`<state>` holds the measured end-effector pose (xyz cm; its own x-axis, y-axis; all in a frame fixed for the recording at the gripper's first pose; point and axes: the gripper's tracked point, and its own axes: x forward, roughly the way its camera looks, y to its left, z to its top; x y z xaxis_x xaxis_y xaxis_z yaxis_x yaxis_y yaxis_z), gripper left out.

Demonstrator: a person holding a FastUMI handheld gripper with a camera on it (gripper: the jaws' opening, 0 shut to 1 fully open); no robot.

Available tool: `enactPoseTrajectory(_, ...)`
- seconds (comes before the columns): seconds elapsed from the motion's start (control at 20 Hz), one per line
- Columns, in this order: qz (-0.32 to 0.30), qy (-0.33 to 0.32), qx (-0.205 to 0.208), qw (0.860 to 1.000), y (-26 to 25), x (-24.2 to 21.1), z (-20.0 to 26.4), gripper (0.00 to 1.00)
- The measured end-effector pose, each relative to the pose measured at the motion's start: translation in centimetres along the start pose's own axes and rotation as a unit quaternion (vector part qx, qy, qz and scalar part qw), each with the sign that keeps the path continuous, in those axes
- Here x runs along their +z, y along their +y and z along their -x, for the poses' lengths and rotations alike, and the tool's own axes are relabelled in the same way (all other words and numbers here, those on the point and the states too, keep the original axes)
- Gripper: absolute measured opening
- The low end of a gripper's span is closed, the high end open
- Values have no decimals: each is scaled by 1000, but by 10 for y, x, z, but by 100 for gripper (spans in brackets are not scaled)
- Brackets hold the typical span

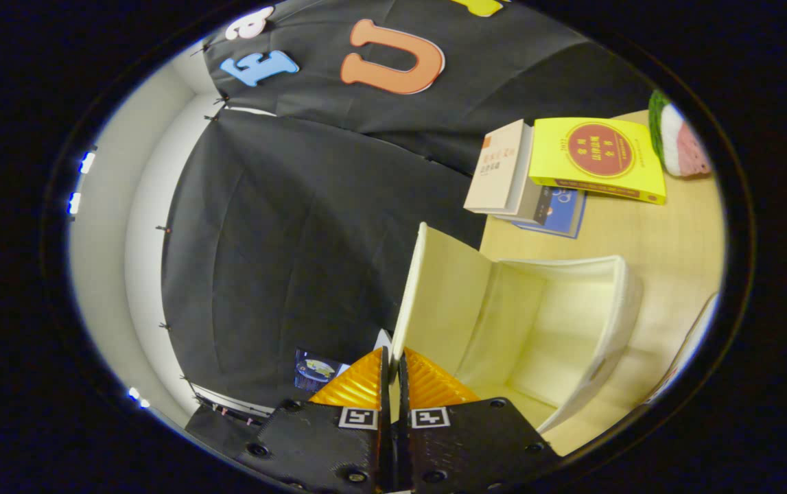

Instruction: Open the storage box then place both shoes into the box .Put the left shoe in first, then the right shoe, with the right side of both shoes facing outward in a uniform manner.

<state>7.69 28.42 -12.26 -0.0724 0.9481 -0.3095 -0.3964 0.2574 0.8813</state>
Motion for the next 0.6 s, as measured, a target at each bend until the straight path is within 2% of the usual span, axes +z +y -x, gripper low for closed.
enactPoseTrajectory(0.25,23,15,3,1000,41,2,-55,11)
enactPoseTrajectory(0.3,22,17,4,1000,46,1,-64,22)
enactPoseTrajectory(0.35,20,20,4,1000,51,0,-75,22)
enactPoseTrajectory(0.5,16,36,1,999,60,-7,-102,40)
enactPoseTrajectory(0.6,16,43,-8,999,64,-11,-114,58)
